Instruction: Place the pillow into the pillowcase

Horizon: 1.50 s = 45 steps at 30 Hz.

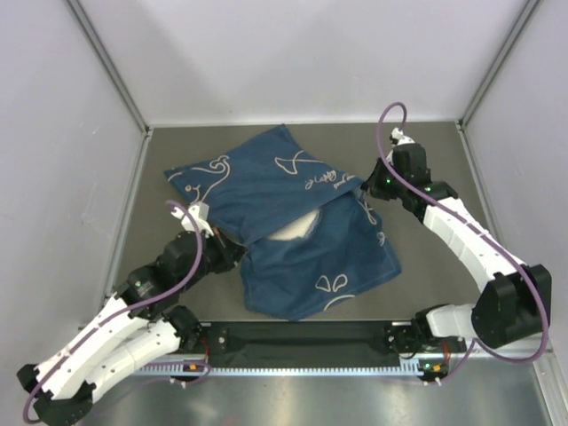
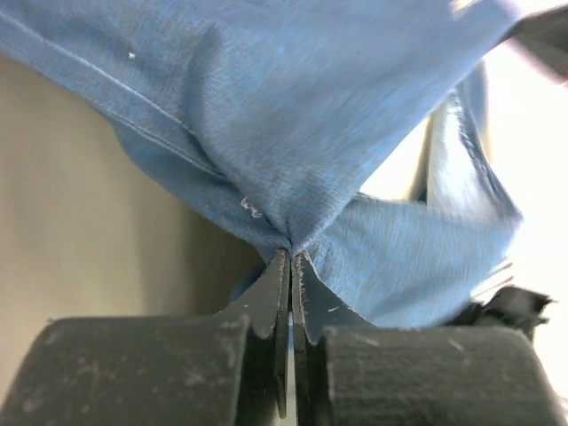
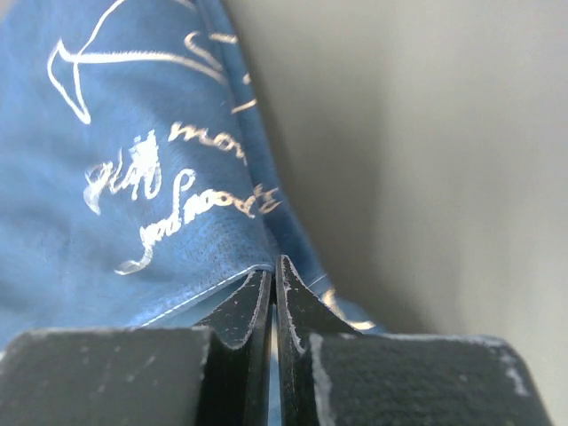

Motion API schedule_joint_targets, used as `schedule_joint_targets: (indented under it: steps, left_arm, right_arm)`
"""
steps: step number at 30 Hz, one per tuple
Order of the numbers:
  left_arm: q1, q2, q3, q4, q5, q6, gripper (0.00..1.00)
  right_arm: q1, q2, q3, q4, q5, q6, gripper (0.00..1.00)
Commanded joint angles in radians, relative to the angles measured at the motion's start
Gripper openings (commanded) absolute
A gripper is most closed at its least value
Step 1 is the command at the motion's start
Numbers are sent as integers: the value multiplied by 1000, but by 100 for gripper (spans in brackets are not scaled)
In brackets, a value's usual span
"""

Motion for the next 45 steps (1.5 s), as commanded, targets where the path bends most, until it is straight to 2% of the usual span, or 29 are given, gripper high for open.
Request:
schedule_joint_targets:
  steps: [1,2,5,8,9,10,12,14,16,17,18,19,21,26,30,38,39,45]
  left_arm:
    - [8,-24,-115,-47,27,-42,0]
    - [8,-39,-178,-18,42,-68,0]
    - [8,-117,-229,-37,15,-105,0]
    - [5,-191,-211,-69,-45,-118,0]
    - [5,-190,-200,-86,-59,-117,0]
    - [5,-178,-179,-93,-73,-100,0]
    - [5,-127,-169,-82,-59,-86,8]
    - [5,-69,-148,-79,-48,-79,21]
    - [5,-49,-123,-64,-53,-65,31]
    - [3,-43,-114,-60,-57,-59,40]
    - [5,-35,-102,-63,-68,-51,69]
    - [3,-29,-68,-79,-82,-31,91]
    - [5,-4,-15,-125,-140,-5,99]
    - [5,5,171,-205,-224,111,99]
    - [5,-41,211,-140,-237,222,99]
    - [5,-200,86,48,-197,417,99]
    - [5,-214,55,62,-195,450,99]
    - [5,-291,6,79,-165,517,99]
  right_arm:
    - [-87,-32,1,60,220,5,0]
    - [-88,-33,-22,57,220,4,0]
    - [-134,-42,-76,56,228,22,0]
    - [-203,-41,-120,77,137,42,1]
    - [-234,-39,-122,77,111,43,7]
    - [-240,-36,-119,79,76,33,18]
    - [-240,-44,-120,85,38,27,56]
    - [-239,-67,-127,92,15,25,69]
    - [-240,-94,-119,86,-22,22,79]
    - [-239,-105,-116,80,-33,20,82]
    - [-239,-117,-111,64,-51,17,87]
    - [-239,-143,-104,48,-53,5,89]
    - [-243,-171,-78,22,-55,-4,96]
    - [-283,-287,-28,-29,-125,-35,100]
    - [-292,-439,-31,-29,-139,-59,100]
    - [-292,-809,-247,13,-45,-145,100]
    - [-292,-888,-275,16,-39,-147,100]
    - [-292,-1077,-422,-27,-38,-153,100]
